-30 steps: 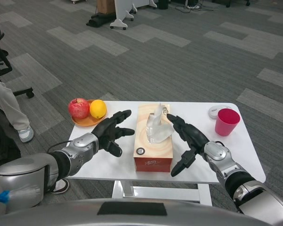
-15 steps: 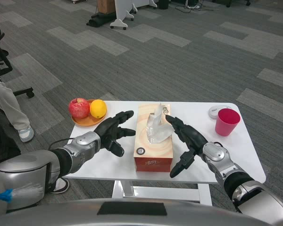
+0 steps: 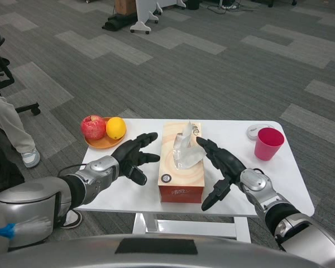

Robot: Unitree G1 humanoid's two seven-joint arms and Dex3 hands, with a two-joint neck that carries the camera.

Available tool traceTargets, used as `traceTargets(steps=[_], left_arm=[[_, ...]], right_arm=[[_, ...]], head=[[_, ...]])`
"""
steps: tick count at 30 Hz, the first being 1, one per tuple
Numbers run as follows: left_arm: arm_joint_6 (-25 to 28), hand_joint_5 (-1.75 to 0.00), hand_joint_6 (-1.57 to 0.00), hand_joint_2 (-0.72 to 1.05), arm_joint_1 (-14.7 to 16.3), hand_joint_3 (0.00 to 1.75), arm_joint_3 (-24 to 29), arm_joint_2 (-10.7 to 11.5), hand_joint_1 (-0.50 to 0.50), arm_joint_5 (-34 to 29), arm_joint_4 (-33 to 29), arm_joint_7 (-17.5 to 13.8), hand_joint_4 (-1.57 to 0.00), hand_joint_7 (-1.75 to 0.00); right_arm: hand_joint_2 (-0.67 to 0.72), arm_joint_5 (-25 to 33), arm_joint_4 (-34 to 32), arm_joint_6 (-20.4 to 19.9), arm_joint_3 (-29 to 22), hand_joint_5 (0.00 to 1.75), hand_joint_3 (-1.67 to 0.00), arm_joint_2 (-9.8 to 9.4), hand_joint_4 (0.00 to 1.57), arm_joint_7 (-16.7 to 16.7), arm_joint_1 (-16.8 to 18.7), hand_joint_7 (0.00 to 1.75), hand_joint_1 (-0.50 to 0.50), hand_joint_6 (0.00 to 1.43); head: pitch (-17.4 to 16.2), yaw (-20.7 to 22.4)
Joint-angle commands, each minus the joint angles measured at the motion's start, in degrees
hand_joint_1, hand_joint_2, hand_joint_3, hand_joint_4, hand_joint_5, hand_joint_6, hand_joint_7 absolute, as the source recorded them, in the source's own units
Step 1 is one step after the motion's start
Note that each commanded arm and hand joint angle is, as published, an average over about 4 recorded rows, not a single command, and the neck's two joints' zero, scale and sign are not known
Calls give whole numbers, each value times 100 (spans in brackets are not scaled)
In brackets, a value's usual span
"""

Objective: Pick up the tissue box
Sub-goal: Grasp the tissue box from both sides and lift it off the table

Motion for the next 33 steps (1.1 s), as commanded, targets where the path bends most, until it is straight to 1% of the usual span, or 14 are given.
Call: traceTargets(steps=[1, 4, 8, 10, 12, 17, 19, 22, 26, 29, 31, 33], left_arm=[[104, -103, 0, -64, -125, 9, -32, 21, 50, -27, 109, 30, 0, -21], [157, -103, 0, -64, -125, 9, -32, 13, 50, -33, 144, 37, 0, -21], [225, -103, 0, -64, -125, 9, -15, 2, 50, -57, 184, 50, 0, -21], [231, -103, 0, -64, -125, 9, -17, -5, 50, -86, 208, 55, 0, -21], [249, -103, 0, -64, -125, 7, -21, -14, 50, -110, 239, 68, 0, -21], [368, -103, 0, -64, -134, 9, -28, -23, 50, -117, 281, 85, 0, -21], [429, -103, 0, -64, -151, 9, -32, -31, 50, -117, 289, 85, 0, -21], [480, -103, 0, -64, -169, 2, -43, -49, 50, -121, 309, 92, 0, -21], [565, -103, 0, -64, -193, 9, -74, -69, 50, -117, 336, 94, 0, -21], [614, -103, 0, -64, -213, 9, -103, -89, 50, -117, 360, 94, 0, -21], [662, -103, 0, -64, -235, 4, -151, -97, 50, -117, 377, 90, 0, -21], [715, -103, 0, -64, -257, 4, -190, -102, 50, -117, 391, 90, 0, -21]], right_arm=[[22, 14, 55, 6, 1, 10, -16, 7, 0, -29, -152, 7, -17, 0], [22, 14, 114, 4, 1, 10, -16, 5, 0, -44, -150, 2, -17, 0], [22, 14, 222, 8, 1, 10, -16, 5, 0, -75, -154, 3, -17, 0], [22, 14, 259, 6, 1, 10, -16, 7, 0, -86, -154, 0, -17, 0], [22, 14, 316, 4, 3, 10, -16, 11, 0, -99, -154, 0, -17, 0], [22, 5, 461, 8, 23, 10, -16, 27, 0, -127, -181, 0, -17, 0], [22, 10, 518, 8, 49, 10, -16, 36, 0, -136, -198, 0, -17, 0], [22, 7, 611, 8, 82, 10, -16, 47, 0, -156, -238, 0, -17, 0], [22, 12, 714, 8, 161, 10, -16, 55, 0, -180, -288, 0, -17, 0], [22, 10, 791, 8, 247, 10, -16, 66, 0, -189, -335, 0, -17, 0], [22, 10, 835, 8, 295, 10, -16, 80, 0, -198, -361, 0, -17, 0], [22, 14, 874, 8, 344, 10, -16, 88, 0, -202, -383, 0, -17, 0]], head=[[-6, -5], [-15, -11], [-24, -13], [-24, -13], [-24, -13], [-41, -24], [-44, -23], [-52, -14], [-67, -12], [-73, 0], [-83, 8], [-89, 9]])
